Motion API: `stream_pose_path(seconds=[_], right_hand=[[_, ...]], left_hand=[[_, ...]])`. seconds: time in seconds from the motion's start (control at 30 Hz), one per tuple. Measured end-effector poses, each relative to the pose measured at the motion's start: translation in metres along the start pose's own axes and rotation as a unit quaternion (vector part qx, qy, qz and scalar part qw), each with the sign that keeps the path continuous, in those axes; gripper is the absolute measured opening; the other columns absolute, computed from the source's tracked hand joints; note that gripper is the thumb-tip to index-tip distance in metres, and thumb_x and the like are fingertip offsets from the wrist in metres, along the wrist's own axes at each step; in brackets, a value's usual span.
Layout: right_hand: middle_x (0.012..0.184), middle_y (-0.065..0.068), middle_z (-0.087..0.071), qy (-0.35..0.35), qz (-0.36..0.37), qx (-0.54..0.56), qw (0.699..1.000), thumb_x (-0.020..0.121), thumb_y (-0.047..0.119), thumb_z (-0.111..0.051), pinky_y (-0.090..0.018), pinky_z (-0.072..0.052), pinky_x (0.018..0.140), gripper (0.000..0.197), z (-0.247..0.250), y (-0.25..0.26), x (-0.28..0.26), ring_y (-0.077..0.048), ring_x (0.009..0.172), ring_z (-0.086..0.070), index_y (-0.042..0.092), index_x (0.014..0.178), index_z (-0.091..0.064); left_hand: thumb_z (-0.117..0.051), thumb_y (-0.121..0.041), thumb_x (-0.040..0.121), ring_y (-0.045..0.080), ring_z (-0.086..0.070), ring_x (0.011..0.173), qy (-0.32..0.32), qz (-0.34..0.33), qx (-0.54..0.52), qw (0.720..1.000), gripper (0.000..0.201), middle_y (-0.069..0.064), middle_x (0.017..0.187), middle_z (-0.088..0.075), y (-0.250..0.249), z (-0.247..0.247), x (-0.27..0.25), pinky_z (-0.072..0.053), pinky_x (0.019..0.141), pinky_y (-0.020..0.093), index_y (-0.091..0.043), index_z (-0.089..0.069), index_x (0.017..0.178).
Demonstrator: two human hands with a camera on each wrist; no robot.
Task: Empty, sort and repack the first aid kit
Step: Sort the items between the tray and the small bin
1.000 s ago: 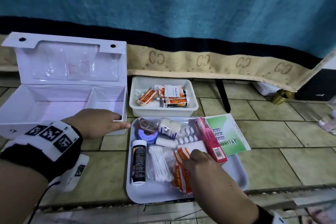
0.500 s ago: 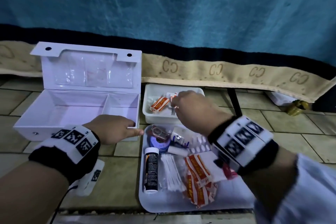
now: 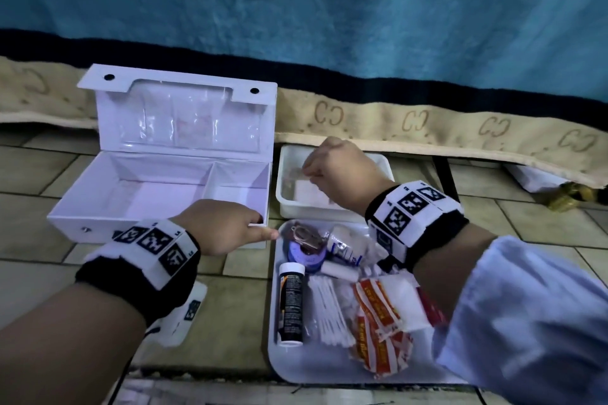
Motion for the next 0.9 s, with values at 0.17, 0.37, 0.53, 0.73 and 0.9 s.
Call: stream_pose_path(seconds=[0.17,0.37,0.53,0.73,0.9], right_hand=[[0.075,0.006,-0.068,-0.209,0.007,0.186,0.960,0.074,0.010,-0.075,-0.019,-0.045,0.074,0.015,0.043,0.001,-0.049,-0.012,0.077,-0.058,0.016,0.087,-0.075],[0.085,0.011,-0.069,-0.033,0.099,0.168,0.980,0.081,0.014,-0.070,-0.016,-0.049,0.077,0.011,0.051,0.007,-0.117,0.000,0.082,-0.062,0.023,0.082,-0.075],[0.087,0.012,-0.070,0.045,0.126,0.121,0.984,0.062,0.002,-0.064,-0.020,-0.048,0.072,0.026,0.010,0.007,-0.140,-0.003,0.086,-0.057,0.026,0.066,-0.074],[0.102,0.011,-0.069,0.133,0.077,0.091,0.984,0.072,0.003,-0.058,-0.026,-0.050,0.085,0.029,-0.010,-0.001,-0.146,-0.005,0.099,-0.059,0.025,0.080,-0.075],[0.091,0.012,-0.068,0.107,0.053,0.117,0.986,0.068,0.005,-0.051,-0.017,-0.046,0.082,0.034,0.010,0.000,-0.136,-0.004,0.090,-0.057,0.027,0.082,-0.073]], left_hand=[[-0.031,-0.068,0.086,0.013,-0.045,0.066,0.001,0.006,0.005,1.000,0.049,-0.006,0.063,-0.044,-0.001,0.000,0.000,-0.035,0.065,0.029,-0.025,-0.036,0.062],[-0.032,-0.067,0.087,0.012,-0.044,0.066,0.008,0.021,0.006,1.000,0.049,-0.007,0.064,-0.044,-0.002,0.001,0.000,-0.034,0.065,0.029,-0.025,-0.037,0.062],[-0.031,-0.067,0.086,0.013,-0.045,0.068,0.014,0.023,0.006,1.000,0.048,-0.008,0.064,-0.044,-0.003,0.001,0.000,-0.035,0.066,0.029,-0.026,-0.038,0.062],[-0.031,-0.067,0.087,0.014,-0.045,0.069,0.014,0.027,0.005,1.000,0.048,-0.008,0.064,-0.044,-0.003,0.002,-0.001,-0.035,0.066,0.029,-0.026,-0.037,0.062],[-0.031,-0.067,0.087,0.007,-0.044,0.064,0.008,0.025,-0.004,1.000,0.049,-0.006,0.065,-0.047,-0.001,0.001,-0.001,-0.036,0.067,0.027,-0.025,-0.040,0.064]])
Point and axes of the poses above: each hand's wrist, its own x-axis towards the middle knuckle, its own z-axis out of the back of the hand, y = z × x, the point moved 2 cm from there along x, towards the middle knuckle
